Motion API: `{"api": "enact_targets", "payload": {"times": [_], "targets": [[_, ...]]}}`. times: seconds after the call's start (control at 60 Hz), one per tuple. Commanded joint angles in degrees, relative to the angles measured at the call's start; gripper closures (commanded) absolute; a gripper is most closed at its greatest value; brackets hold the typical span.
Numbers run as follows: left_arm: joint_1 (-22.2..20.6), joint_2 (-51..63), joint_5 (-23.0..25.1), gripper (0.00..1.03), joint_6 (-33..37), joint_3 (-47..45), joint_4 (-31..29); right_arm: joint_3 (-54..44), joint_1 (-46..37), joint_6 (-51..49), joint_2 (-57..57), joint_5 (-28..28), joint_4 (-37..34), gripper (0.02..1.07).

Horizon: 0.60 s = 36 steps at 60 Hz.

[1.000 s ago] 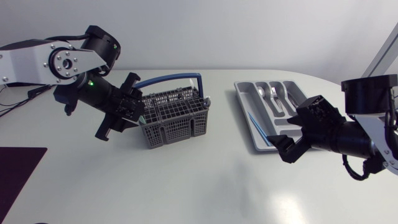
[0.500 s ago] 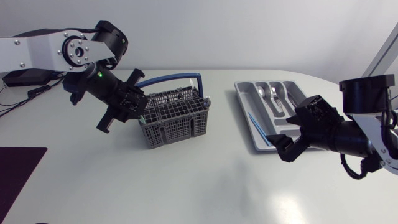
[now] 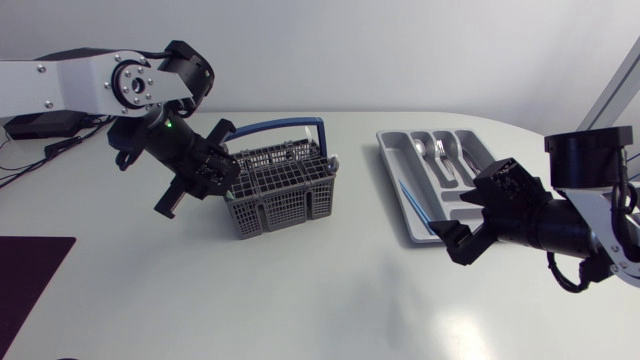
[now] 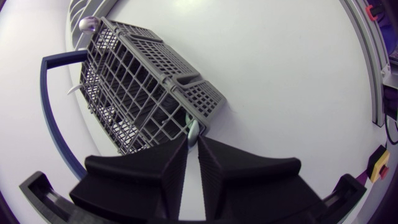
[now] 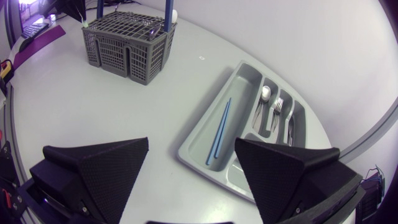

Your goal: Unload the cutlery basket into the drawer organizer.

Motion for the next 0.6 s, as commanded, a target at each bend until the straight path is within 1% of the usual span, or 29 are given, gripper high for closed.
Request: {"api": "enact_targets", "payload": {"times": [0.0, 0.133, 0.333, 0.583], "targets": [[-0.5, 1.2, -0.2, 0.90, 2.7, 2.4, -0.7, -1.4, 0.3, -1.0, -0.4, -0.2, 0.7, 0.07], [-0.5, 0.4, -0.3, 0.90, 2.7, 3.7, -1.2, -1.3, 0.4, -1.0, -0.4, -0.2, 0.8, 0.07], [-0.8, -0.4, -0.2, 0.90, 2.7, 5.5, -4.1, -1.6, 0.4, -1.0, 0.1, -0.2, 1.7, 0.07], [-0.7, -2.4, -0.2, 0.90, 2.6, 4.6, -6.1, -1.8, 0.4, -1.0, -0.6, -0.2, 1.6, 0.07]]}}
